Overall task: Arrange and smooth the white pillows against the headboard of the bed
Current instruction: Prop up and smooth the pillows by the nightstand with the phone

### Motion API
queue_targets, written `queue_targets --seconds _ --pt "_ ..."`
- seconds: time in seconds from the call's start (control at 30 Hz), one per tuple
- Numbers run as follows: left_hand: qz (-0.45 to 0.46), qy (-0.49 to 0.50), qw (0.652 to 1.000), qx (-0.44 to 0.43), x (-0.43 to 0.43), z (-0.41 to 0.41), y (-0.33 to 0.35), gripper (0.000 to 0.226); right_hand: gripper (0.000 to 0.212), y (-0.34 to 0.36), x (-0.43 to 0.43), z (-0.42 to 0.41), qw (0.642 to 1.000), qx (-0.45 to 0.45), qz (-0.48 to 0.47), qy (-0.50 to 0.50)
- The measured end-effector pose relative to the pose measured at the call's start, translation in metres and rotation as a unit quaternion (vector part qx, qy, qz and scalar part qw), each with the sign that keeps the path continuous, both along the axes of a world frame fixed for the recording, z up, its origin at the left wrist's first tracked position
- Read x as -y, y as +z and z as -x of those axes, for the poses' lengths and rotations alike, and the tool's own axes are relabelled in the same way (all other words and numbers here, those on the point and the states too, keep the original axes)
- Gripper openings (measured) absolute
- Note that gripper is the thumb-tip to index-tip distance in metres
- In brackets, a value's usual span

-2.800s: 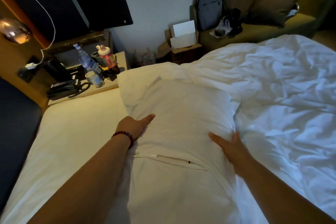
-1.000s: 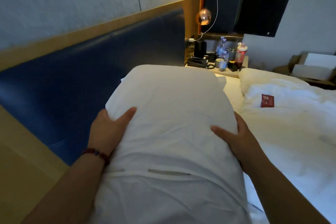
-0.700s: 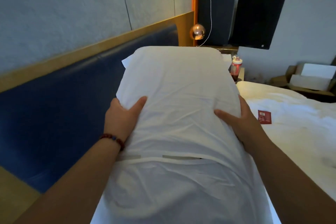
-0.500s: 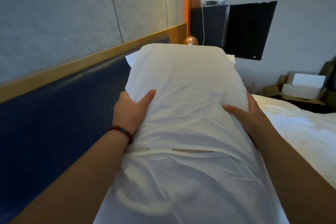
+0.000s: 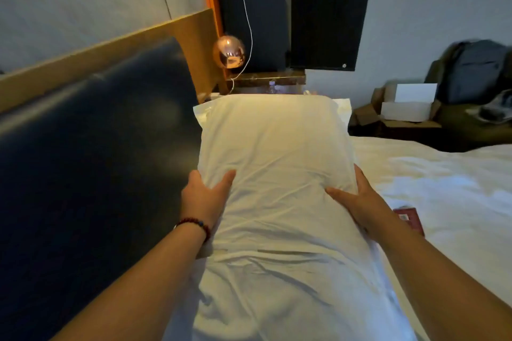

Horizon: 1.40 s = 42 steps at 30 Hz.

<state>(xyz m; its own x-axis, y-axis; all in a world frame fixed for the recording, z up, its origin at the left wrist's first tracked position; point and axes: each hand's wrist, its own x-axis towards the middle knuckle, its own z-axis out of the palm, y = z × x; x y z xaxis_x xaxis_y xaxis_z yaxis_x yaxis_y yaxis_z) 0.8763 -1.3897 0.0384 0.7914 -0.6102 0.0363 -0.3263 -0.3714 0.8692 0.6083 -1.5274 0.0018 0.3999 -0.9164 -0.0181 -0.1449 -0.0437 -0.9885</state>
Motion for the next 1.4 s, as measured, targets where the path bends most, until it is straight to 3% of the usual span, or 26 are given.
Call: queue_targets --seconds 0.07,0.17,0.33,0.37,0.43,0.53,0.6,0.7,1.1,1.4 --pt "-0.030 -0.013 0.999 -0.017 0.032 -0.028 -0.033 0.052 0.069 -0.031 0.023 -0.027 0.999 -0.002 -0.031 -0.008" --pt "-0.116 -0.035 0.993 -0.013 0.066 -0.069 -0.088 0.072 0.070 -0.086 0.044 -0.060 0.996 -0.006 -0.082 -0.018" --pt "-0.300 -0.078 0.947 0.082 0.089 -0.111 -0.150 0.081 0.077 -0.161 0.049 -0.089 0.980 -0.131 -0.135 -0.071" --pt "-0.307 -0.077 0.940 0.129 0.097 -0.116 -0.153 0.084 0.077 -0.173 0.054 -0.095 0.976 -0.159 -0.117 -0.092" --pt "-0.262 -0.102 0.937 0.209 0.119 -0.120 -0.158 0.087 0.079 -0.174 0.069 -0.112 0.947 -0.301 -0.044 -0.106" --pt "-0.245 -0.214 0.904 0.276 0.161 -0.114 -0.168 0.085 0.075 -0.154 0.102 -0.155 0.894 -0.412 0.155 -0.077" --pt "-0.280 -0.251 0.882 0.283 0.178 -0.113 -0.188 0.083 0.072 -0.161 0.117 -0.182 0.865 -0.465 0.185 -0.036" --pt "-0.286 -0.241 0.879 0.297 0.184 -0.118 -0.222 0.082 0.072 -0.195 0.120 -0.194 0.826 -0.534 0.176 -0.037" --pt "-0.200 -0.234 0.884 0.352 0.204 -0.117 -0.341 0.080 0.074 -0.305 0.137 -0.209 0.795 -0.553 0.241 -0.055" --pt "-0.180 -0.245 0.884 0.354 0.212 -0.115 -0.377 0.071 0.066 -0.340 0.139 -0.213 0.802 -0.519 0.286 -0.079"
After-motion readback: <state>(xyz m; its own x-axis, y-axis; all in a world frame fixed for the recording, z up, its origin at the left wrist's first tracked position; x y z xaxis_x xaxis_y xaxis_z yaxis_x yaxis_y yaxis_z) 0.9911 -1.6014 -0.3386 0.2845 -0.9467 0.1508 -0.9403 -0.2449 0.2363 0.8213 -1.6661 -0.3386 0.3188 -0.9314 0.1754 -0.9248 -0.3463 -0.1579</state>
